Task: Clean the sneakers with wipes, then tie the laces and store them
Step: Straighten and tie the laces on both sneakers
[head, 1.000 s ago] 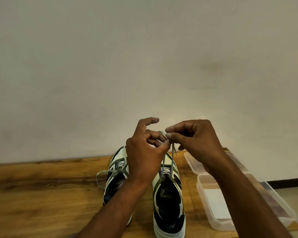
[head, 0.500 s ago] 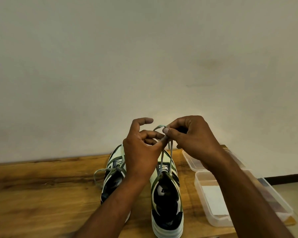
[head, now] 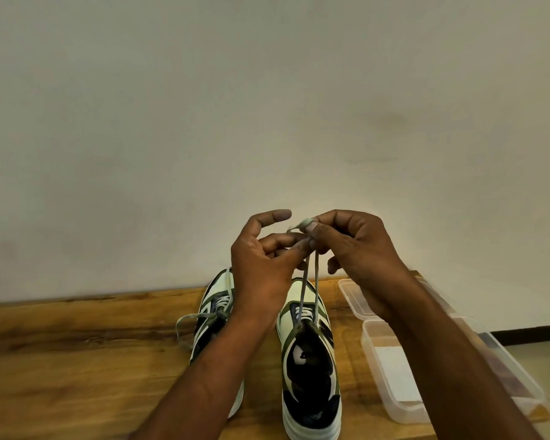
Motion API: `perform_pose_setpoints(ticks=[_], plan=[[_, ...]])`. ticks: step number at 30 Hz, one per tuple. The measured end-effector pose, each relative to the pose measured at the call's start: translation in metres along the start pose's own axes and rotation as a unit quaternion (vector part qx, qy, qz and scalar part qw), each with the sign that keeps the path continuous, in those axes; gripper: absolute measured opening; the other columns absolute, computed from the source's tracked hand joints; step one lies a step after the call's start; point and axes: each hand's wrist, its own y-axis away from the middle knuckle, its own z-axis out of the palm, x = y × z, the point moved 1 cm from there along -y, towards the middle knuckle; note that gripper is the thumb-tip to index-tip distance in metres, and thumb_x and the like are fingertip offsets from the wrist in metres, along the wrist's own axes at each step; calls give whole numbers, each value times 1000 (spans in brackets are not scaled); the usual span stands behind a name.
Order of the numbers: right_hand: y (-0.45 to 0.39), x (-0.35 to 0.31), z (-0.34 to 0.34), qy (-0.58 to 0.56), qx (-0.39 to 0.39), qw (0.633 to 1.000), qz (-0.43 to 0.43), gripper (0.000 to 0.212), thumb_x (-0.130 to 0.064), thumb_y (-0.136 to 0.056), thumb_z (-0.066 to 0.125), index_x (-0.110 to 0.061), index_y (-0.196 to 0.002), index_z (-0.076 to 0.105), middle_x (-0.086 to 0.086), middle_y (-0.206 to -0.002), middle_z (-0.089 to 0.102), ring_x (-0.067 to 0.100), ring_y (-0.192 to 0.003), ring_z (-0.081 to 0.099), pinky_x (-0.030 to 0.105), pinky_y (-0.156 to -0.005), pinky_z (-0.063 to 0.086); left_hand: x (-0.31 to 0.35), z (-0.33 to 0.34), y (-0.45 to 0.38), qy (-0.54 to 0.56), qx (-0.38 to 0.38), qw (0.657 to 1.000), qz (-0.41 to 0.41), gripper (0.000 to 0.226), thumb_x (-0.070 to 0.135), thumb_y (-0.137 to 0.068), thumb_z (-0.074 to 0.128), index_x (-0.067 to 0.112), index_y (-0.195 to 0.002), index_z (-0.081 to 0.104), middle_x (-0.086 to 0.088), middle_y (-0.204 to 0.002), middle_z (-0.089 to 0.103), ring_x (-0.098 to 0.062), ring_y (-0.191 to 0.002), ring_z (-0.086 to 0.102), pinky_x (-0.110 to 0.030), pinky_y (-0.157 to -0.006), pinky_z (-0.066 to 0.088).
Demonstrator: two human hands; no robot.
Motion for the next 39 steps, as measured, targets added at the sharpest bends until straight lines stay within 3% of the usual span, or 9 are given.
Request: perform_pose_setpoints(ticks=[4, 9, 12, 19, 30, 35, 37, 39], plan=[[1, -6, 1, -69, 6, 998, 11, 15, -24, -93, 71, -12, -90, 79, 6, -80, 73, 14, -72, 59, 30, -54, 48, 12, -1, -2, 25, -14, 1000, -2, 45, 5, -82, 83, 14, -122, 64, -7, -80, 79, -10, -60, 69, -16, -51, 47], [-1, -14, -2, -111, 33, 993, -13, 12, -17, -93, 73, -6, -94, 79, 14, -91, 76, 19, -74, 62, 31, -58, 50, 26, -3, -6, 16, -16, 1000, 0, 45, 16, -80, 85, 21, -120, 66, -3, -85, 80, -10, -63, 69, -22, -55, 45], [-1, -20, -4, -108, 58, 992, -40, 11, -14, -91, 74, -11, -101, 80, 8, -90, 78, 16, -75, 67, 29, -60, 52, 35, -1, -10, 15, -21, 1000, 2, 41, 16, -80, 85, 21, -117, 69, -1, -86, 80, -10, -63, 69, -24, -56, 45], [1, -31, -14, -75, 116, 987, -80, 15, -13, -88, 77, -20, -100, 80, -1, -89, 79, 16, -77, 71, 30, -56, 53, 43, 7, -20, 28, -14, 999, 19, 26, 6, -78, 86, 9, -102, 78, -4, -80, 79, -7, -60, 68, -13, -51, 46], [8, -44, -14, -43, 152, 981, -112, 22, -17, -91, 75, -24, -112, 75, -10, -93, 80, 11, -83, 74, 26, -58, 53, 65, 11, -21, 50, 30, 993, 99, 43, 4, -74, 89, 7, -114, 73, -5, -84, 80, -12, -70, 74, -15, -60, 52], [12, -56, -5, -31, 152, 979, -129, 48, -18, -91, 75, -29, -135, 61, -12, -88, 79, 8, -82, 75, 38, -81, 58, 73, 7, -21, -18, 44, 983, 176, 59, 12, -75, 90, 12, -129, 66, -1, -88, 81, -16, -84, 79, -35, -77, 64], [13, -58, -2, -38, 149, 980, -124, 48, -20, -90, 76, -28, -134, 60, -11, -89, 79, 7, -83, 75, 38, -81, 58, 75, 7, -21, -46, 41, 979, 194, 60, 16, -75, 91, 12, -130, 66, 2, -87, 81, -13, -82, 78, -32, -77, 64], [13, -58, -1, -43, 154, 979, -127, 36, -19, -89, 77, -25, -123, 67, -10, -90, 79, 7, -83, 75, 33, -74, 58, 76, 8, -23, -48, 33, 979, 193, 46, 16, -77, 89, 11, -119, 72, 3, -86, 81, -12, -78, 78, -23, -70, 60]])
